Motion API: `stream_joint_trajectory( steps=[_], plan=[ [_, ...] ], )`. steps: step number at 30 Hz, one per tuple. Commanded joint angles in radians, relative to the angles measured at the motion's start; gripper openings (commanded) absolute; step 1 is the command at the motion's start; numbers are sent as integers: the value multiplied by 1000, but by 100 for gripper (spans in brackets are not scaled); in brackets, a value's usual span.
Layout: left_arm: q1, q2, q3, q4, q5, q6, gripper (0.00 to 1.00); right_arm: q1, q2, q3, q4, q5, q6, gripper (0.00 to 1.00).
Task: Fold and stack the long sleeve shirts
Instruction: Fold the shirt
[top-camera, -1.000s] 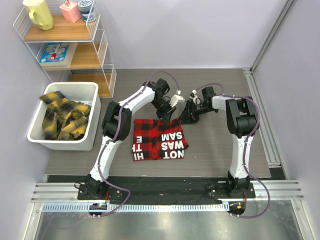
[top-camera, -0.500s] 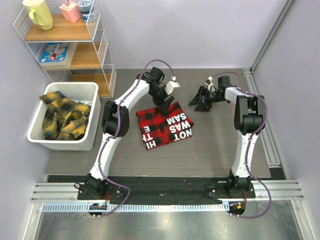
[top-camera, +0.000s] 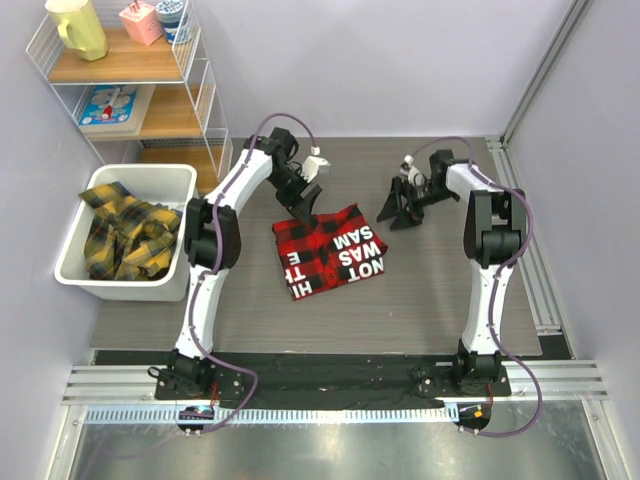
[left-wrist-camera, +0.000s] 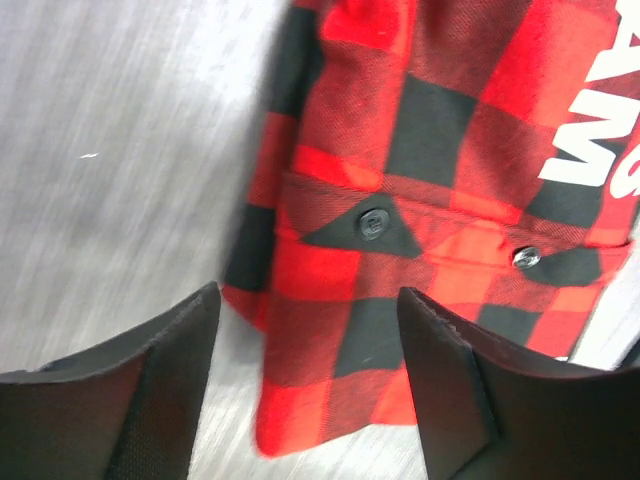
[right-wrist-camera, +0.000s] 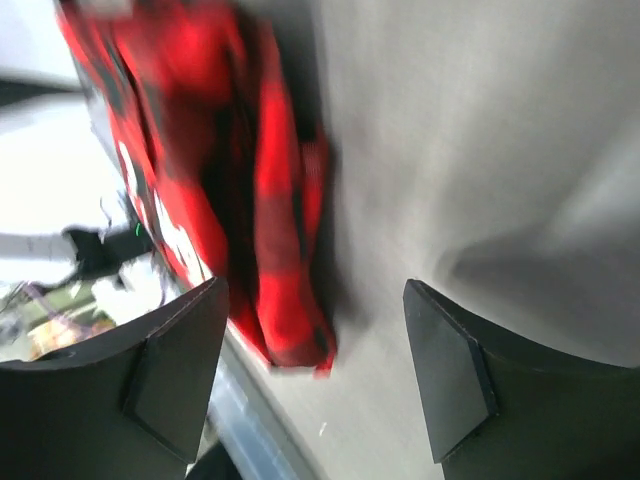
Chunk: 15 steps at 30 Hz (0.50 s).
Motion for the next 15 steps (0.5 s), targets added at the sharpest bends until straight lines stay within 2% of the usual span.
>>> stream_joint_trajectory(
  steps=[1, 4, 7, 10, 15],
  plan=[
    [-14, 29, -6, -12, 32, -39, 63, 16, -169, -160, -139, 12, -96, 77],
    [-11, 60, -6, 65, -14, -94, 49, 29, -216, -256, -122, 38, -96, 76],
    [6, 110, 32, 114, -75, -142, 38, 45, -197, -271, -58, 63, -58, 75],
    [43, 144, 92, 149, -131, -183, 30, 39, -128, -171, 1, 110, -21, 75],
    [95, 149, 149, 176, -186, -190, 27, 8, -21, 4, -4, 121, 8, 75]
  ],
)
